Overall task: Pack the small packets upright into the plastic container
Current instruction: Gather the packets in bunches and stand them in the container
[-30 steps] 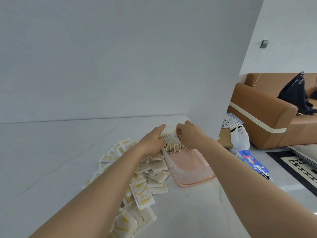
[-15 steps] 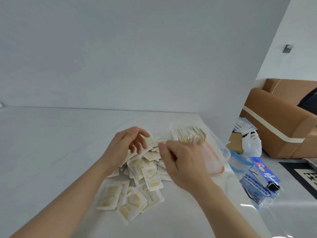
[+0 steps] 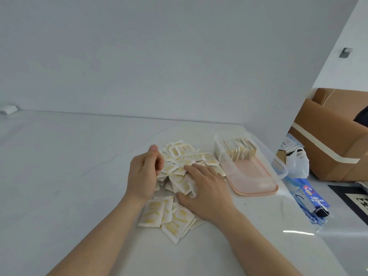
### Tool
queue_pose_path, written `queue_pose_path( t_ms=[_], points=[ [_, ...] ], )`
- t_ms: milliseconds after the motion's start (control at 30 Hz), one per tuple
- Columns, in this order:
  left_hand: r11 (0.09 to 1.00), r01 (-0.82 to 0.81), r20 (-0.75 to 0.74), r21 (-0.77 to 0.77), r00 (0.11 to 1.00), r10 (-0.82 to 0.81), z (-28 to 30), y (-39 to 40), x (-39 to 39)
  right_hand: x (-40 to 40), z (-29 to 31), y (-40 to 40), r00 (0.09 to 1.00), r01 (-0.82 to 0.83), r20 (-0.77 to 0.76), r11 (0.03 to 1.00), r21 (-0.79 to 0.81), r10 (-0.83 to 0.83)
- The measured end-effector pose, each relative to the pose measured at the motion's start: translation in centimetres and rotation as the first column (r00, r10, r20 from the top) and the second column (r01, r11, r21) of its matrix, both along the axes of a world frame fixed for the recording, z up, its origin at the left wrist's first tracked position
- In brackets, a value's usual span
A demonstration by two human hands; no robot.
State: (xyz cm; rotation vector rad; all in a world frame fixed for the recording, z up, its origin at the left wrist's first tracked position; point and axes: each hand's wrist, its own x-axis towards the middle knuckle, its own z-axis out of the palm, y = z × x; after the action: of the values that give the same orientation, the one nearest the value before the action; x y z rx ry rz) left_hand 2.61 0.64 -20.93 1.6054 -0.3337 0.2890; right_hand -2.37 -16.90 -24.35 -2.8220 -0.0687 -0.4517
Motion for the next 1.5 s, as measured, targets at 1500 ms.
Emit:
queue_pose_path(
  t_ms=[1500],
  points=[
    [0.977, 0.170, -0.178, 0.129, 0.973, -0.146, -0.5, -2.8, -2.1, -0.9, 2.8, 1.1, 0.973, -0.079, 0.130, 0.255, 0.964, -0.191]
  ],
)
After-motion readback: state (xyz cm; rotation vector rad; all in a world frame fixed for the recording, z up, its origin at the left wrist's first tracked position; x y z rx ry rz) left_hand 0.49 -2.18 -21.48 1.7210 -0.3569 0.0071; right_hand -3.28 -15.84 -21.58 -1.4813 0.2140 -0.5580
